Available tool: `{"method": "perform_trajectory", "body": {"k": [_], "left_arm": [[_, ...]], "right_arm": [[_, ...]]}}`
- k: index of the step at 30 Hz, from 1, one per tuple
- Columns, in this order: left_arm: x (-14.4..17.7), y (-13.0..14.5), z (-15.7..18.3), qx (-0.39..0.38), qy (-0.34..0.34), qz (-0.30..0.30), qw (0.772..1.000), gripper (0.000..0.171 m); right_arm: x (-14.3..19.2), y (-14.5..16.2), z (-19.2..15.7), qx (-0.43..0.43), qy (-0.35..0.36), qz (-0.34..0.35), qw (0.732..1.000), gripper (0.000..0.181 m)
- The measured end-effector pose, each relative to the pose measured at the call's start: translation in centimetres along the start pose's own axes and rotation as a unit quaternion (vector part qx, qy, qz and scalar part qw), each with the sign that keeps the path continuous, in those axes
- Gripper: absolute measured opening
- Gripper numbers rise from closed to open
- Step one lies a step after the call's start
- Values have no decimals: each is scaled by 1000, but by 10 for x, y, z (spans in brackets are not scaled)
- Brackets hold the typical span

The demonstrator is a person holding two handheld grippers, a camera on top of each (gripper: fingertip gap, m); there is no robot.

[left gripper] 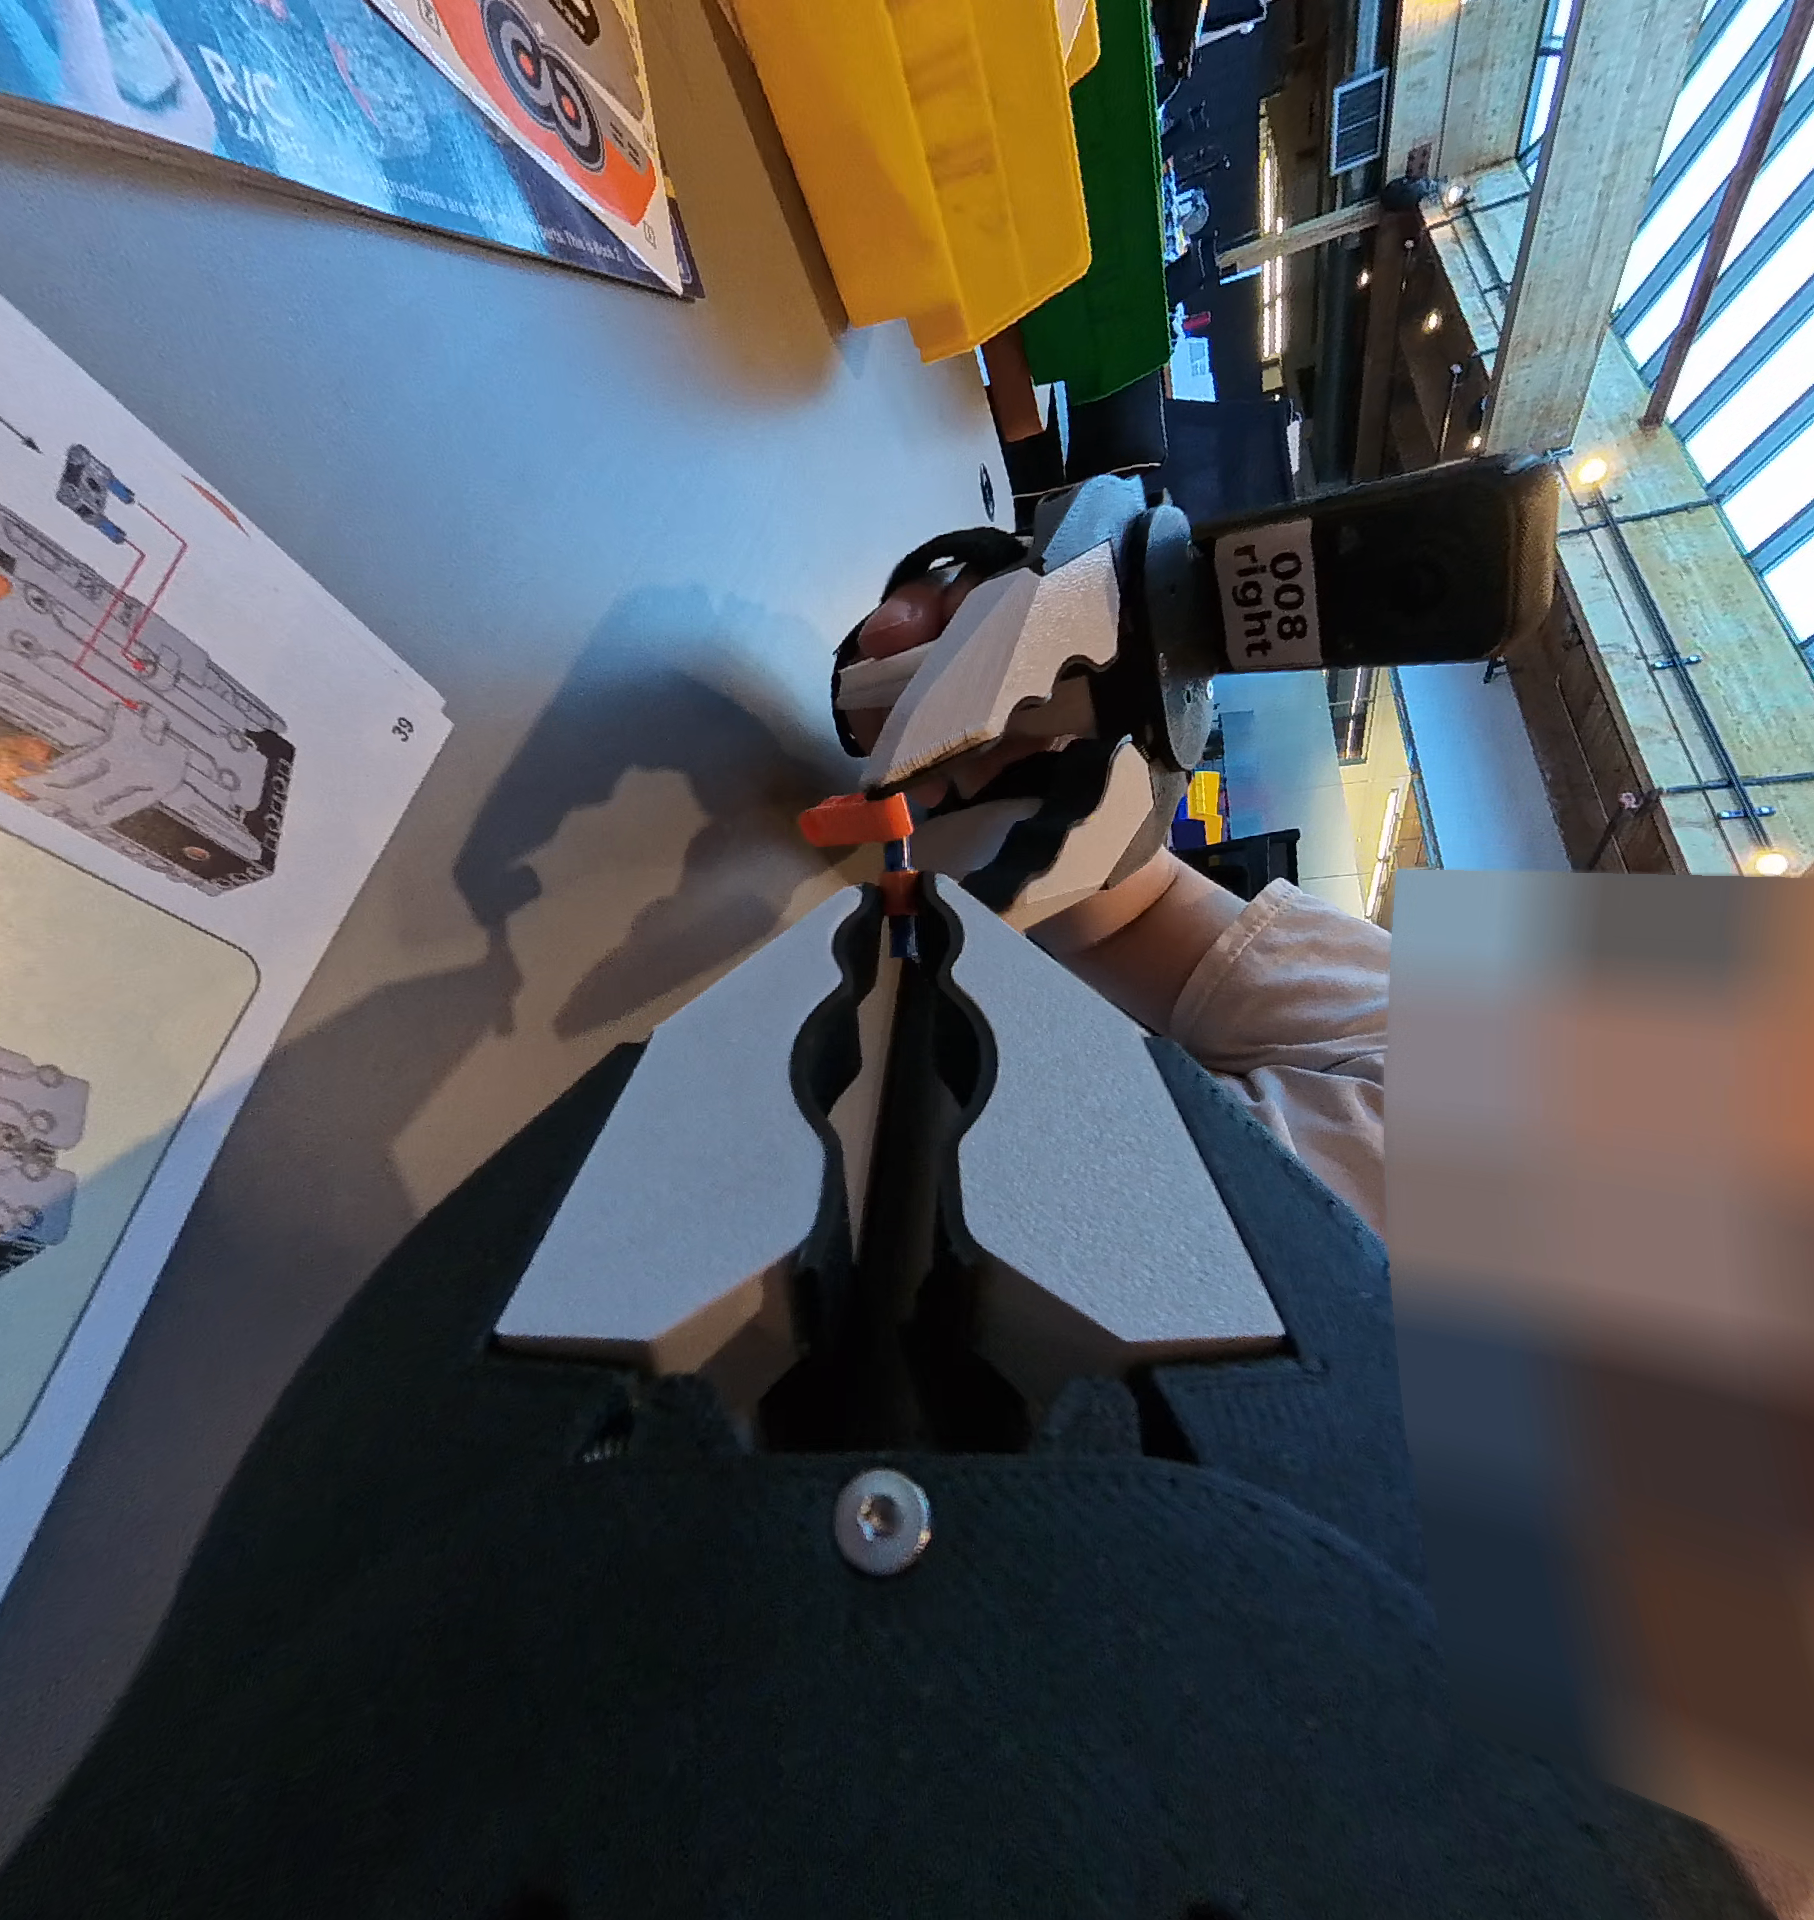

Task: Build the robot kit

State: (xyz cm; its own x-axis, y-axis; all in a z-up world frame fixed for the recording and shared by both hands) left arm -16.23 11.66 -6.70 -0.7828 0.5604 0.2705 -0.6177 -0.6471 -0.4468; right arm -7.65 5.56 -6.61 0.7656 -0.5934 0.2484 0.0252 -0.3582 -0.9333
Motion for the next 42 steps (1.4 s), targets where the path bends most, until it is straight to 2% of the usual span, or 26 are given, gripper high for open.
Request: {"method": "perform_trajectory", "body": {"k": [6,12,28,42], "left_arm": [[0,-2,0,-1,-3,8,1000,5],[0,-4,-1,1,-8,18,1000,5],[1,-10,-4,5,-19,53,998,5],[-2,-14,-2,6,-14,72,997,5]], "right_arm": [[0,-1,1,27,30,0,999,27],[-1,-3,3,12,49,9,999,24],[-4,-6,5,6,87,19,996,34],[-5,-7,7,14,124,11,992,33]]}}
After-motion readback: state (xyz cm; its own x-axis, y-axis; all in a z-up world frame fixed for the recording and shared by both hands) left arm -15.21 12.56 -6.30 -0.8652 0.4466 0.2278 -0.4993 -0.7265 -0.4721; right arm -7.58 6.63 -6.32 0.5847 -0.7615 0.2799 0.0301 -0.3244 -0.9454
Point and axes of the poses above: each gripper's, where its closed fingertips meet, x back along the fingers, y out of its underside, z = x × y across the jaws, the point moved 6 cm from there along x, back along the fingers, and after that the axes turned 12 degrees about -x, right-handed, at the moved point
